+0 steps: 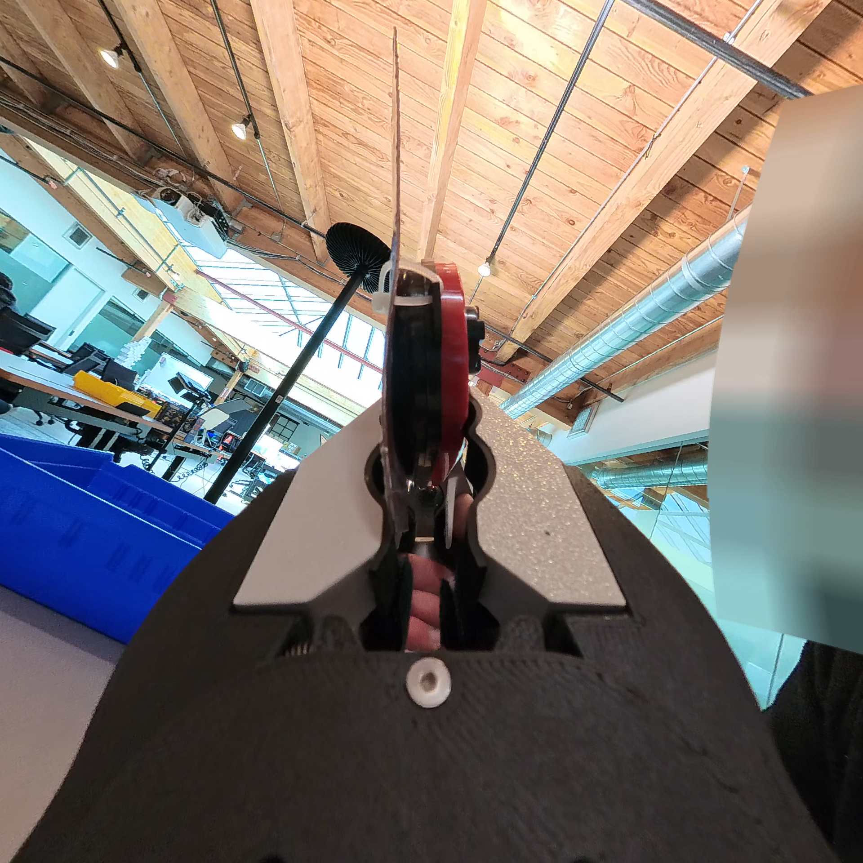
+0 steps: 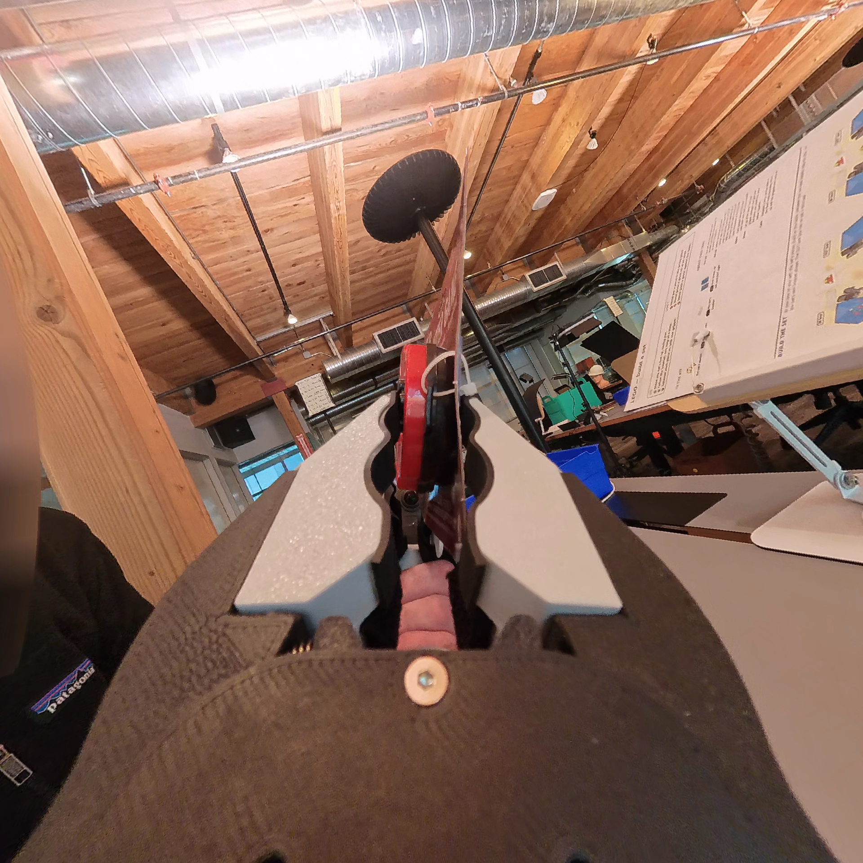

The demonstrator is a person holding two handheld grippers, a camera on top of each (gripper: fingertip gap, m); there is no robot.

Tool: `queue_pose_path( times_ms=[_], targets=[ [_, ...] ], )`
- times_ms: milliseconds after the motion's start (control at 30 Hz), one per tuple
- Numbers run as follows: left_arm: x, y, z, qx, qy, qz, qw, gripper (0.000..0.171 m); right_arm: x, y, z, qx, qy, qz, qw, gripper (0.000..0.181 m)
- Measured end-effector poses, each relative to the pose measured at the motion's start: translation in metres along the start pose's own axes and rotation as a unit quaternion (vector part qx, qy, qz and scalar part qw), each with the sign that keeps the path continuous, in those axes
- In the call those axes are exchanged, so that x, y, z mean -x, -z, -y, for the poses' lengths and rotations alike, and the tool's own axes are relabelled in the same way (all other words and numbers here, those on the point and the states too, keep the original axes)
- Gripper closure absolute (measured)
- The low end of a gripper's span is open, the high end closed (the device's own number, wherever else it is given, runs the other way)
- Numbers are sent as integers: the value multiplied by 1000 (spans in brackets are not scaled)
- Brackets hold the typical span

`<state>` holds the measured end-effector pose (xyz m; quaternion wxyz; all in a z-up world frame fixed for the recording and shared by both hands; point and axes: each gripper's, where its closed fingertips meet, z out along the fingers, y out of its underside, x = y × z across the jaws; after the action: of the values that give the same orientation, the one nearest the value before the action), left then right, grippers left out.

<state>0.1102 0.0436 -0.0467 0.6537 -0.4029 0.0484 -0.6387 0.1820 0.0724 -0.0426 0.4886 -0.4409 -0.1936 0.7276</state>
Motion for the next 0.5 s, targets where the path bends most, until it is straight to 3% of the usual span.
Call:
queue_pose_path(
  times_ms=[267, 400, 500],
  targets=[
    [2, 1, 1, -3, 3, 2, 1000, 148, -2, -2, -2, 2, -18, 9, 1000, 157],
    [2, 2, 3, -3, -2, 4, 1000, 149, -1, -3, 2, -4, 2, -9, 1000, 133],
    [3, 3, 4, -2, -2, 5, 1000, 149, -2, 0, 9, -8, 8, -13, 1000, 135]
  ],
)
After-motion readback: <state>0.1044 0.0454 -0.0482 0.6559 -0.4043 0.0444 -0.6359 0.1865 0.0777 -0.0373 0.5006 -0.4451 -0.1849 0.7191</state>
